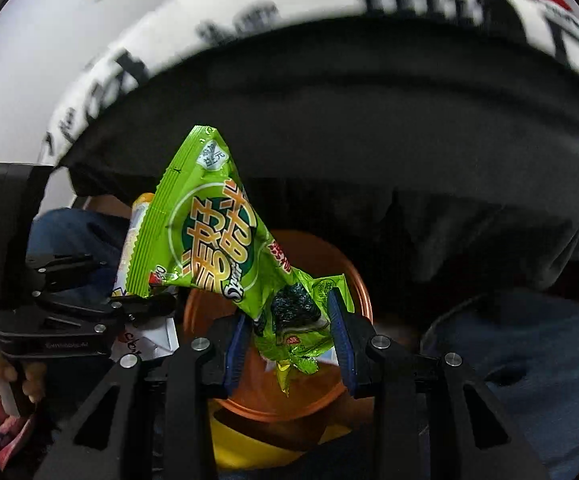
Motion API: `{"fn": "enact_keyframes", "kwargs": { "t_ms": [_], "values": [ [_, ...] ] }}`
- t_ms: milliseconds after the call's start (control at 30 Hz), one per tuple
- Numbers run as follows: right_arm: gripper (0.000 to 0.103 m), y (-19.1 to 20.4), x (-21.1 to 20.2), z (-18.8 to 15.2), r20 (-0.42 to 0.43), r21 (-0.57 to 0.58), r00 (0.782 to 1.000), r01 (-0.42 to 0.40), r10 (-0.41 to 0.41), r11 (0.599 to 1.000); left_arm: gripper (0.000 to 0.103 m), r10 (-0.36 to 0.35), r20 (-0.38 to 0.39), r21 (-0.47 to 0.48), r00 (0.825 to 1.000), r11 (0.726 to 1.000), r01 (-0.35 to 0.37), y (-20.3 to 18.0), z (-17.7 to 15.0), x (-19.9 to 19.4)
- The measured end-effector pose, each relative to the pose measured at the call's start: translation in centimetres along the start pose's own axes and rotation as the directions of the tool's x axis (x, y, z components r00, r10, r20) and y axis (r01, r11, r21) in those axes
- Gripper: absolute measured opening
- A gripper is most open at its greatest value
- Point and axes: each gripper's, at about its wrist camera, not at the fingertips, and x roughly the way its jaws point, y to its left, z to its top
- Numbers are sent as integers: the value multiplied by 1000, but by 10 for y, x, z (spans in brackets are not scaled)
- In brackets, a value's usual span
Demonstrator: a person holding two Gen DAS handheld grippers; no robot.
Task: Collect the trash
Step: 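Carry both items over the orange bucket and open both grippers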
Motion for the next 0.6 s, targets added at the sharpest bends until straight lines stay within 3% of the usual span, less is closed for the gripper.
{"fn": "enact_keyframes", "kwargs": {
  "t_ms": [233, 600],
  "values": [
    [38, -5, 32, -9, -93, 56, 996, -2, 7, 998, 49, 45, -50, -41, 998, 998, -47, 12, -4, 31],
    [41, -13, 47, -12, -145, 92, 989, -11, 24, 996, 49, 62, -87, -27, 994, 998, -64, 1, -1, 44]
  ]
}}
